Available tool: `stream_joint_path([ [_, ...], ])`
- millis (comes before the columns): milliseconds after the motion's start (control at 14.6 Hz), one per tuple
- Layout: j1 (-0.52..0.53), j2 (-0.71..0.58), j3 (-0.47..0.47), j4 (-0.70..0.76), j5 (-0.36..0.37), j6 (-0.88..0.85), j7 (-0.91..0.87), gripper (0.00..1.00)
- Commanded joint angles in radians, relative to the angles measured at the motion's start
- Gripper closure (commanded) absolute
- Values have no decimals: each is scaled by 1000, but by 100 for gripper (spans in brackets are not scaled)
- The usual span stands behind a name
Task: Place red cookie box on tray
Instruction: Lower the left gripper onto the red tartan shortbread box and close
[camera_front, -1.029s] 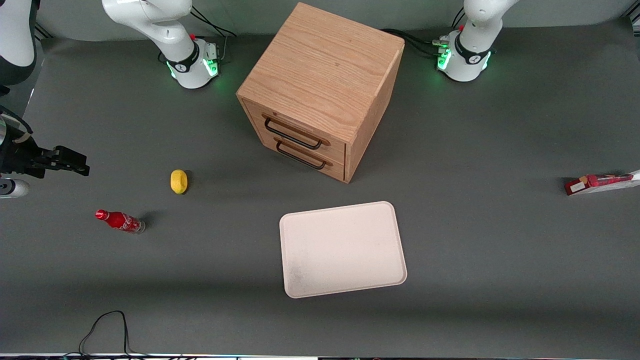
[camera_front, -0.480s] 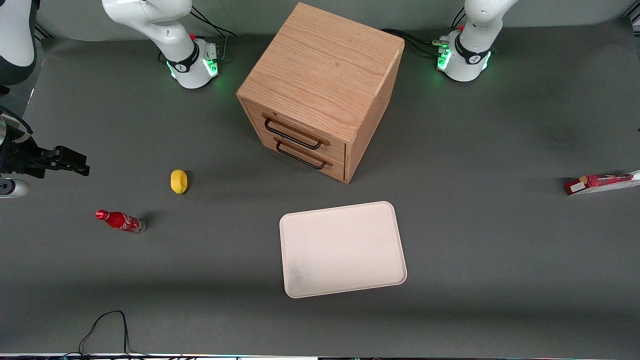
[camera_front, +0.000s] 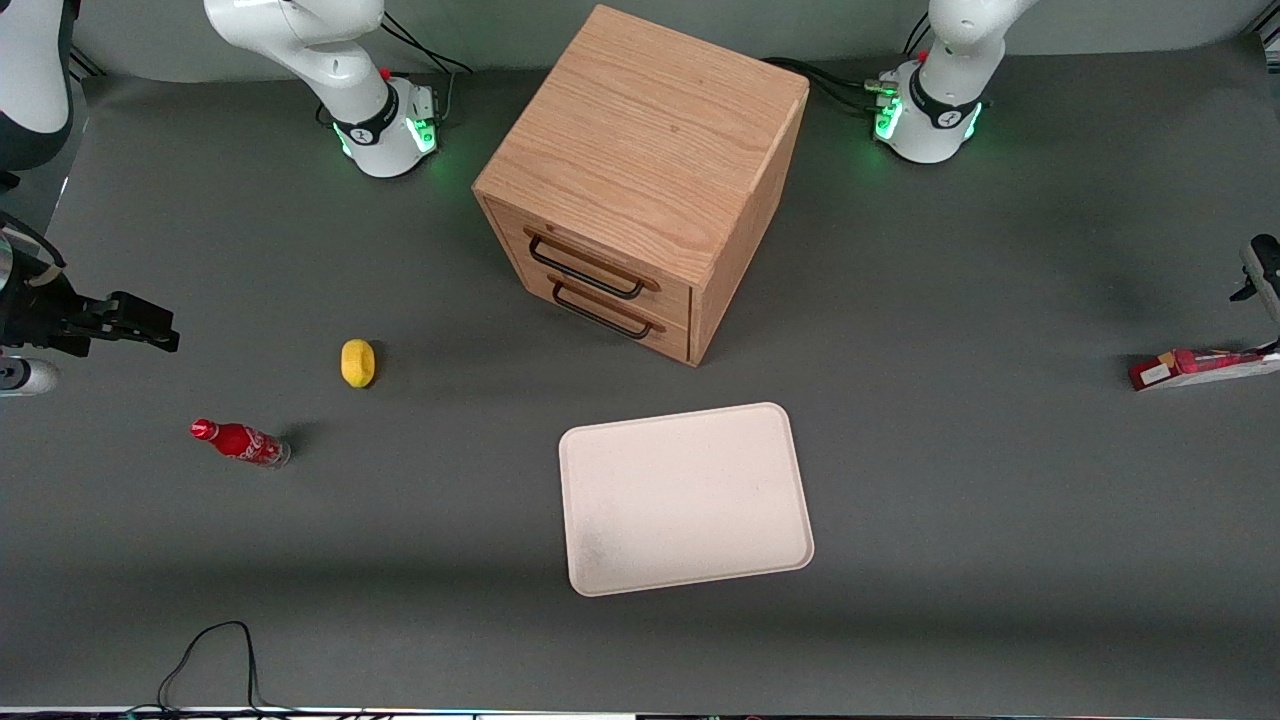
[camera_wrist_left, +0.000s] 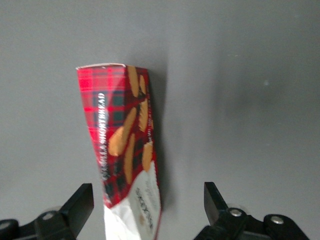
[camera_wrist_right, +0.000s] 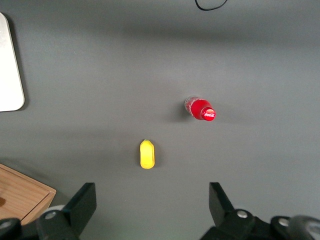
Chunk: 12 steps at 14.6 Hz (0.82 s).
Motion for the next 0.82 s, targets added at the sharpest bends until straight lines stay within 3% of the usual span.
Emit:
stream_joint_path([
  [0,-25,59,1,73,-20,5,42,2],
  [754,-15,163,1,118,-23,34,61,2],
])
